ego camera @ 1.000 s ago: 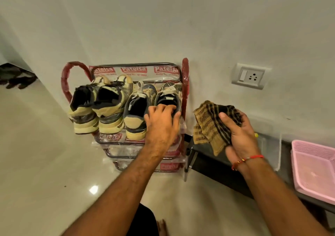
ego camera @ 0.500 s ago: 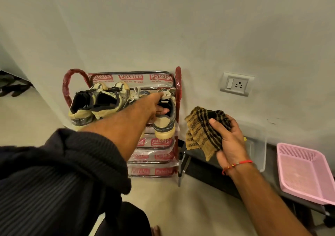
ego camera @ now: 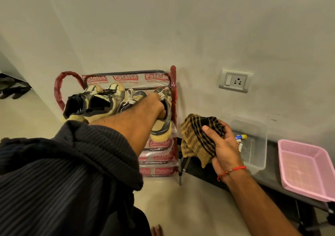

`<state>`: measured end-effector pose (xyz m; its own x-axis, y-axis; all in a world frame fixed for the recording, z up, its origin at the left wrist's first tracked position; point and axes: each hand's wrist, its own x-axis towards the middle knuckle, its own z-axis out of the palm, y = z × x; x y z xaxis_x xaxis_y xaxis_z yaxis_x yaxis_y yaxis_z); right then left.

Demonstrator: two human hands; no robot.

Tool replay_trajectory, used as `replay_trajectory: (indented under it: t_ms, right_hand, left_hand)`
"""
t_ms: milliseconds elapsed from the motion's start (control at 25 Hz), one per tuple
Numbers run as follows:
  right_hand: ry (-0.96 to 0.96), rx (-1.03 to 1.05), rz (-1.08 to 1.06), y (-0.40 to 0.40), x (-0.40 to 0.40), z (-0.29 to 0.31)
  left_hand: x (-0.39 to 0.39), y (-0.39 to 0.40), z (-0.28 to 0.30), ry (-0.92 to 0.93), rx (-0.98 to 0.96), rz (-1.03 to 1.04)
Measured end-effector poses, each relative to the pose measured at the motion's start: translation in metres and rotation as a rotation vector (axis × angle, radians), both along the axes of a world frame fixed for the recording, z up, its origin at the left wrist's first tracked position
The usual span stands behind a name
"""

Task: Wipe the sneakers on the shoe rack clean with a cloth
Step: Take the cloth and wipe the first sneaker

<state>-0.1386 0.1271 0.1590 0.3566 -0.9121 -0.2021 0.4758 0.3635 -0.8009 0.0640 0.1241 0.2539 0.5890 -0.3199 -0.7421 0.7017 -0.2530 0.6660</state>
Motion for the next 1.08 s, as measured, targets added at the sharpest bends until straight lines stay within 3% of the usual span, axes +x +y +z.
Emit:
replay_trajectory:
  t_ms: [240,400,640,760,840,920,1080]
  right_hand:
    - [-0.021,-0.058,-0.011,0.009,-0.009,0.025]
    - [-0.078,-0.117,-0.041,0.025,-0.018,0.048]
    - [-0.046,-0.38,-0.195,0.051,-0.045,0.074]
    - [0.348,-0.924,-0.302,0.06,-0.062,0.075]
    - [0.647,-1.294,-0.131,0.069,-0.074,0.053]
    - [0.85,-1.459,0.061,0.075,-0.084,0.026]
    - [0.977,-1.498,0.047,0.054,-0.091,0.014]
  left_hand:
    - [-0.018,0.044,0.013,-0.157,-0.199,-0.083]
    - [-0.022,0.078,0.006,-0.03,-0.427,-0.06]
    - [-0.083,0.135,0.002,0.116,-0.714,-0.324]
    - [-0.116,0.14,-0.009,0.16,-0.814,-0.419]
    - [-0.126,0.134,-0.02,0.186,-0.882,-0.418]
    - [-0.13,0.126,-0.038,0.205,-0.912,-0.424]
    - [-0.147,0.118,-0.061,0.315,-0.871,-0.529]
